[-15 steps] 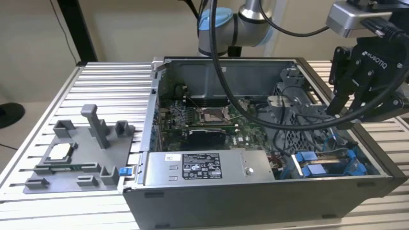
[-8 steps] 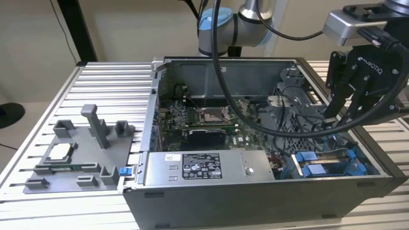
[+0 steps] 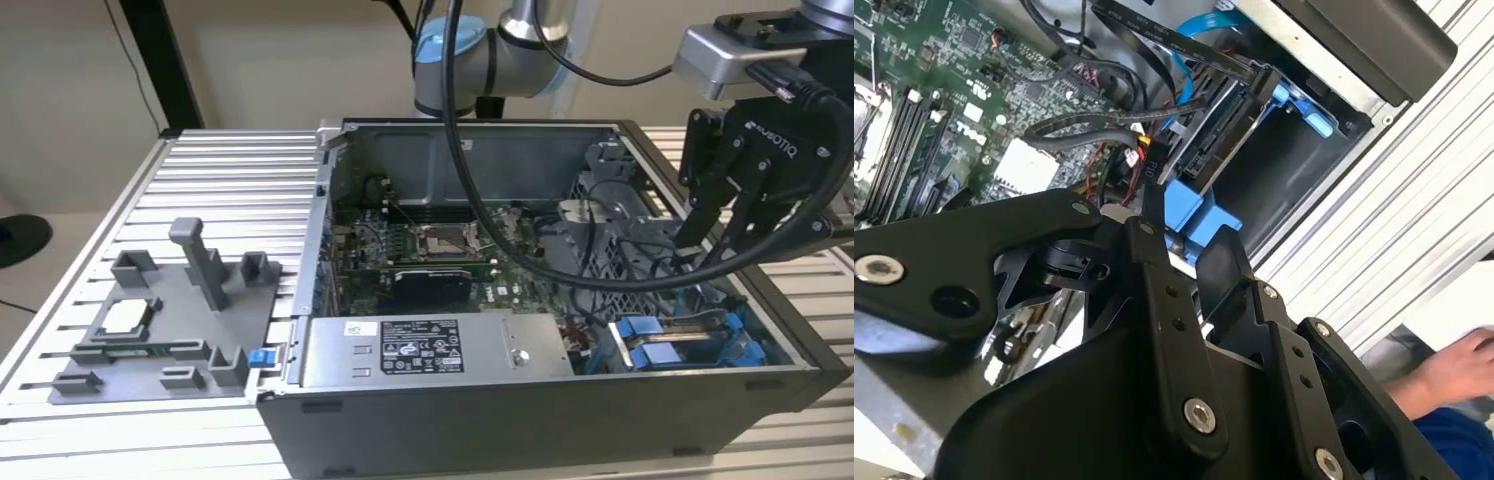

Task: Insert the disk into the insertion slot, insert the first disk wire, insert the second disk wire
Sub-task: 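Insert the first disk wire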

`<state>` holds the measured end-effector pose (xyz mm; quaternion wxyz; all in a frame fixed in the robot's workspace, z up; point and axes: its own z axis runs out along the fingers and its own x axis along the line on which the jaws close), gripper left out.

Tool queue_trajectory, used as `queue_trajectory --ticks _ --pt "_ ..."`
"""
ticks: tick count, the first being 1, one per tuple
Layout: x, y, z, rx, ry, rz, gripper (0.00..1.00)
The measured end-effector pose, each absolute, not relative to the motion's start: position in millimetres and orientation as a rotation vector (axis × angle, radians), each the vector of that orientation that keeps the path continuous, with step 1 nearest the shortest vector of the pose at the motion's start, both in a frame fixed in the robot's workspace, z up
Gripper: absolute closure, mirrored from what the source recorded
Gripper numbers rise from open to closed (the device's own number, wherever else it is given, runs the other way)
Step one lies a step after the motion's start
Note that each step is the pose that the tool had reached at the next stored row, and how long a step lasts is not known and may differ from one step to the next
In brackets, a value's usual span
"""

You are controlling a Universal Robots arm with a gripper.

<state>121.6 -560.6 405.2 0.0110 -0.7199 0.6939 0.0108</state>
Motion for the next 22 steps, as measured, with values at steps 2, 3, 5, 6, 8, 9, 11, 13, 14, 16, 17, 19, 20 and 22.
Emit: queue_trajectory --ticks 2,3,5,6,8,9,11,13,14,16,17,19,20,22 --pt "121.6 -560.5 404.8 -2.245 2.164 0.033 0.0" --pt "121.6 -560.6 404.4 -2.244 2.163 0.031 0.0" --pt "121.6 -560.6 403.2 -2.243 2.162 0.031 0.0" --pt "121.6 -560.6 402.7 -2.242 2.161 0.031 0.0" --pt "121.6 -560.4 402.0 -2.238 2.157 0.033 0.0" --pt "121.5 -560.2 401.6 -2.236 2.155 0.034 0.0" --pt "121.6 -559.8 400.8 -2.23 2.149 0.036 0.0" --pt "121.5 -559.0 399.8 -2.226 2.144 0.035 0.0" --pt "121.6 -558.5 399.3 -2.225 2.142 0.033 0.0" --pt "121.6 -556.8 398.3 -2.224 2.139 0.031 0.0" --pt "121.6 -556.1 397.8 -2.223 2.138 0.03 0.0" --pt "121.6 -554.3 396.5 -2.224 2.135 0.029 0.0" --pt "121.6 -553.1 395.9 -2.225 2.133 0.029 0.0" --pt "121.6 -550.9 394.9 -2.235 2.123 0.029 0.0"
